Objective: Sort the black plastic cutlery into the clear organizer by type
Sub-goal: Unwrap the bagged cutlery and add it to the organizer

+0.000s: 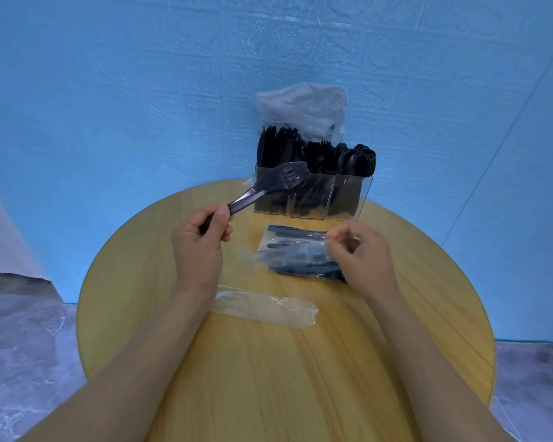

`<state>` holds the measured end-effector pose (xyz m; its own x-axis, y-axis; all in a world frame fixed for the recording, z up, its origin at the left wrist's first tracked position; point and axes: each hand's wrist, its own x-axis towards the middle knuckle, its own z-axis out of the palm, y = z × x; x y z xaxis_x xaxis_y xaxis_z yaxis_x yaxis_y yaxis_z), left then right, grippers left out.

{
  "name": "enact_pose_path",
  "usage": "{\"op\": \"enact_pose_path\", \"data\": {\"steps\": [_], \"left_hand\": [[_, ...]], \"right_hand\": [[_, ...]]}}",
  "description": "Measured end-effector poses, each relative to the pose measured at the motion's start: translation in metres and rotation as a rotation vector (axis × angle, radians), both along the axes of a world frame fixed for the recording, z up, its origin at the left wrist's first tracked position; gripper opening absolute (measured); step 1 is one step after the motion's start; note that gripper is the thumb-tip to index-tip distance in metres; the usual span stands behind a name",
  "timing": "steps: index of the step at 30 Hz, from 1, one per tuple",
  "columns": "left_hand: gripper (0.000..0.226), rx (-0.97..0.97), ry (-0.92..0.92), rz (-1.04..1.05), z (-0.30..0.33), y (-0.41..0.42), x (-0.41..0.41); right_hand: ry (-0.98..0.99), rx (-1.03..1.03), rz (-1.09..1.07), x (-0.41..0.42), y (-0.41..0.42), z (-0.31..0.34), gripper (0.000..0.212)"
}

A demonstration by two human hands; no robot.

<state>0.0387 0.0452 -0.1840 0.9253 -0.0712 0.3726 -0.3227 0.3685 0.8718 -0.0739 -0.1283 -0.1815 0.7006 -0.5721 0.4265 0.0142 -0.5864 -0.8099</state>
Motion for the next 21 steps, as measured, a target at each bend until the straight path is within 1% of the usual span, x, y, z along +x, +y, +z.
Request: {"op": "enact_pose_path", "data": {"steps": [2, 5, 7, 9, 10, 11, 14, 15, 16, 18, 21], "left_hand": [[0.013, 0.02, -0.062, 0.029, 0.003, 0.001, -0.002], [0.011, 0.046, -0.105, 0.028, 0.004, -0.002, -0.008], [0.01, 0.079, -0.123, 0.02, 0.004, -0.005, -0.011], [0.01, 0.099, -0.125, 0.006, 0.004, -0.008, -0.012], [0.011, 0.106, -0.125, -0.002, 0.004, -0.009, -0.013], [0.013, 0.118, -0.131, -0.012, 0.003, -0.011, -0.014], [0.018, 0.215, -0.209, -0.057, -0.001, -0.013, -0.016], [0.019, 0.26, -0.252, -0.074, -0.003, -0.014, -0.016], [0.02, 0.303, -0.292, -0.09, -0.004, -0.014, -0.017], [0.02, 0.369, -0.338, -0.121, -0.006, -0.015, -0.02], [0.022, 0.476, -0.327, -0.185, -0.006, -0.014, -0.02]], "right_hand": [[0.063, -0.064, 0.083, 0.0, 0.007, -0.001, 0.015], [0.149, -0.14, 0.162, 0.001, 0.018, -0.002, 0.014], [0.213, -0.223, 0.153, 0.003, 0.022, -0.004, 0.02], [0.166, -0.246, 0.103, 0.004, 0.024, -0.002, 0.027], [0.106, -0.194, 0.078, 0.004, 0.024, 0.001, 0.028], [0.037, -0.092, 0.065, 0.004, 0.023, 0.004, 0.028], [-0.181, 0.375, 0.127, 0.004, 0.02, 0.012, 0.027], [-0.238, 0.496, 0.151, 0.004, 0.019, 0.013, 0.025], [-0.281, 0.573, 0.165, 0.004, 0.017, 0.013, 0.022], [-0.318, 0.65, 0.18, 0.003, 0.014, 0.013, 0.016], [-0.341, 0.687, 0.202, 0.002, 0.011, 0.012, 0.012]]}}
